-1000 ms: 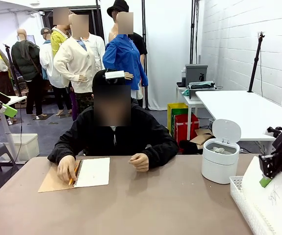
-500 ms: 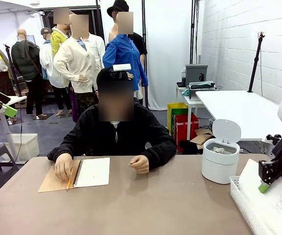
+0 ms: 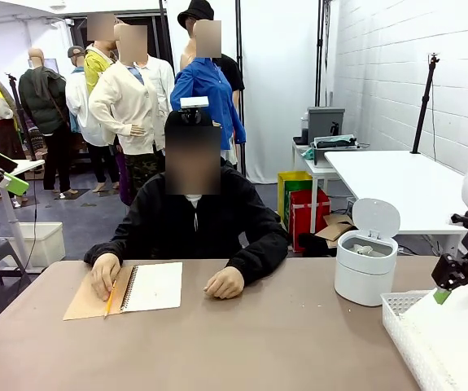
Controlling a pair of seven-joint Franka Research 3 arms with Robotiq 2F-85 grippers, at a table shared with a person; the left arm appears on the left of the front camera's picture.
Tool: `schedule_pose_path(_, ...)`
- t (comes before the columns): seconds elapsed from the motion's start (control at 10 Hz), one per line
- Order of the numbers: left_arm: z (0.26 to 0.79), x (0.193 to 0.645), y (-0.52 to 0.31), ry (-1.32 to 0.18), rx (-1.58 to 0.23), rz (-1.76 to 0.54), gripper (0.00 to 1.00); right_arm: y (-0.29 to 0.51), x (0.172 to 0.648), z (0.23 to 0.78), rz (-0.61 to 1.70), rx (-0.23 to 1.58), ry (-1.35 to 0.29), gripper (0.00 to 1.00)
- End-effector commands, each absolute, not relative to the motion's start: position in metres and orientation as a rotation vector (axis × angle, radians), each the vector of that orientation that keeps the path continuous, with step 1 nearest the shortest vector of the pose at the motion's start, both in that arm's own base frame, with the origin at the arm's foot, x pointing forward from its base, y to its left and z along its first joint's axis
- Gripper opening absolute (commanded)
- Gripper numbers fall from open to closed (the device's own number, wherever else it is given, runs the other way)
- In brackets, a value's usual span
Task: Sort the paper based on its condition.
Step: If a person hands you a paper, place it in the Organizing basket , and if it's crumpled, put it in the Trash can.
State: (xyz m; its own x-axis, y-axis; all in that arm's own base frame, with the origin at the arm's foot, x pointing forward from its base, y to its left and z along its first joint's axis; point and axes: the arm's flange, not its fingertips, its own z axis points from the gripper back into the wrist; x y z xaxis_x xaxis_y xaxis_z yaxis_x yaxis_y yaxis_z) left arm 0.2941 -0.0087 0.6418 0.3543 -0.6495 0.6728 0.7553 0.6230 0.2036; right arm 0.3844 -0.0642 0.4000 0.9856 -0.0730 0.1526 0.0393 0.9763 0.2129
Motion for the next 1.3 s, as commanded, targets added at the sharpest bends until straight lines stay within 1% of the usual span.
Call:
schedule_pose_path(0.0,0.642,0.295,-0.008,-0.803,-0.146,-0.906,1.0,-0.048,0.319,0.367,-0.082,0.115,-0.221,1.0)
schedule_pose_path(0.2,0.642,0.295,-0.008,-0.803,-0.146,-0.906,1.0,-0.048,0.325,0.376,-0.007,0.052,-0.209,1.0)
schedule_pose_path(0.3,0.642,0.295,-0.008,-0.803,-0.146,-0.906,1.0,-0.05,0.326,0.379,0.007,0.019,-0.172,1.0)
schedule_pose_path(0.5,0.642,0.295,-0.008,-0.803,-0.146,-0.906,1.0,-0.051,0.331,0.385,0.014,-0.027,-0.23,1.0)
schedule_pose_path(0.6,0.642,0.295,-0.008,-0.803,-0.146,-0.906,1.0,-0.047,0.33,0.392,0.031,0.037,-0.182,1.0)
schedule_pose_path(0.7,0.642,0.295,-0.008,-0.803,-0.146,-0.906,1.0,-0.043,0.325,0.4,0.052,0.047,-0.117,1.0)
schedule_pose_path(0.9,0.642,0.295,-0.008,-0.803,-0.146,-0.906,1.0,-0.04,0.325,0.41,0.074,0.048,-0.178,1.0)
schedule_pose_path(1.2,0.642,0.295,-0.008,-0.803,-0.146,-0.906,1.0,-0.032,0.314,0.439,0.179,0.093,-0.166,1.0)
